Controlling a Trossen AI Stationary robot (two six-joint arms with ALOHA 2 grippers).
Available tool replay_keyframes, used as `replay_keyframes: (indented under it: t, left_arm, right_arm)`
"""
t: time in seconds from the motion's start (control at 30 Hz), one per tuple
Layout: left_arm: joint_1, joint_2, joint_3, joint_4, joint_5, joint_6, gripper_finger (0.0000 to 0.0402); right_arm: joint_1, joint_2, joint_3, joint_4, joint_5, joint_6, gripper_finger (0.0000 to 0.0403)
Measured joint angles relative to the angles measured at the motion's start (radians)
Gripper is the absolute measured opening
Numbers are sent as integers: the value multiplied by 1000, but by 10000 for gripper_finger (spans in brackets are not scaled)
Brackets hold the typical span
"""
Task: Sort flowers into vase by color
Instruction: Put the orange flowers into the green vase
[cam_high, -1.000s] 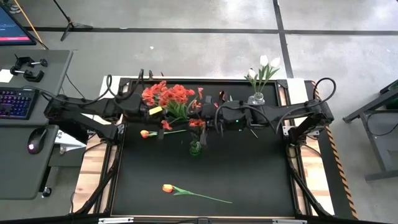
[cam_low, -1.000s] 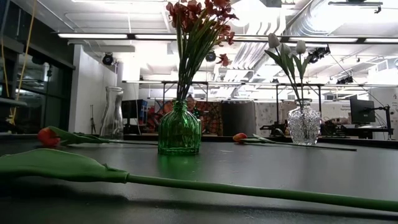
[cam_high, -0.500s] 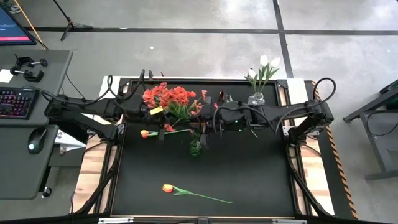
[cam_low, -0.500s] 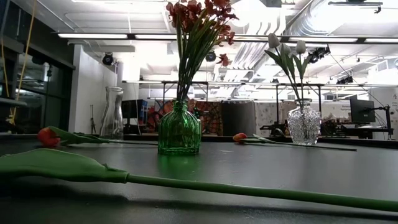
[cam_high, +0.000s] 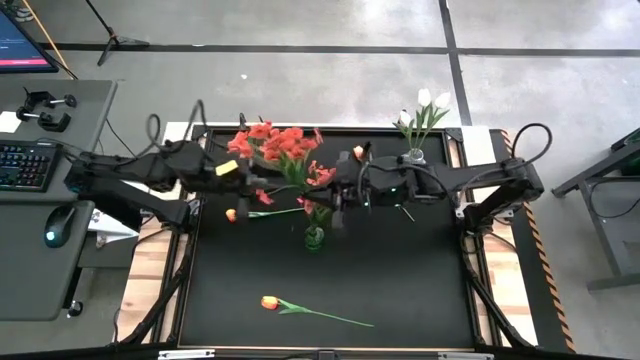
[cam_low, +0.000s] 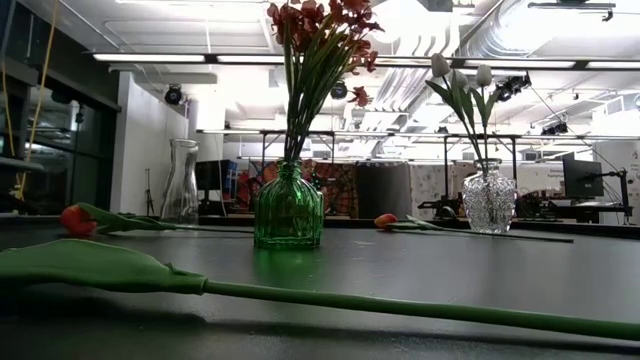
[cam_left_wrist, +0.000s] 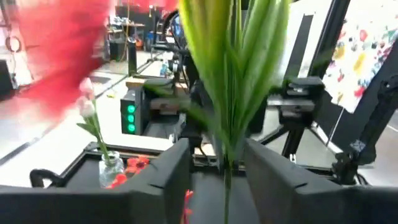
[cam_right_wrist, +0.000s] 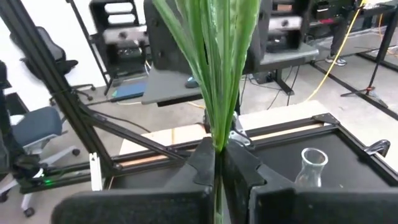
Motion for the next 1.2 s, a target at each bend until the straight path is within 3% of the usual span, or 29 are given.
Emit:
replay_keyframes:
  t: [0.23, 0.33, 0.43, 0.57, 0.7, 0.8, 0.9, 1.0, 1.1, 1.2]
  left_arm:
    - [0, -155, -8, -334, -6, -119, 188]
    - [-9, -225, -88, -319, -7, -214, 189]
    - [-38, -293, -212, -177, -35, -264, 185]
    - [-69, -352, -386, 47, -88, -343, 179]
    - [-81, -361, -504, 224, -105, -395, 177]
    - [-78, -356, -521, 245, -112, -412, 177]
    - [-77, -355, -521, 248, -126, -407, 177]
    - [-77, -361, -521, 272, -129, -407, 177]
    - [-77, -363, -520, 298, -130, -406, 177]
    - [-77, -366, -520, 309, -132, -405, 177]
  right_arm:
    - [46, -141, 0, -245, 85, 63, 1]
    - [125, -168, -1, -377, 171, 141, 1]
    - [225, -186, -60, -443, 270, 279, 1]
    - [381, -227, -303, -318, 385, 546, 0]
    - [483, -233, -610, 117, 450, 687, 0]
    - [478, -156, -781, 633, 462, 562, 0]
    - [435, -32, -833, 1003, 433, 294, 0]
    - [378, 69, -802, 1104, 297, 3, 0]
    - [306, 136, -747, 1076, 88, -76, 0]
    - [248, 183, -694, 1078, 24, -185, 0]
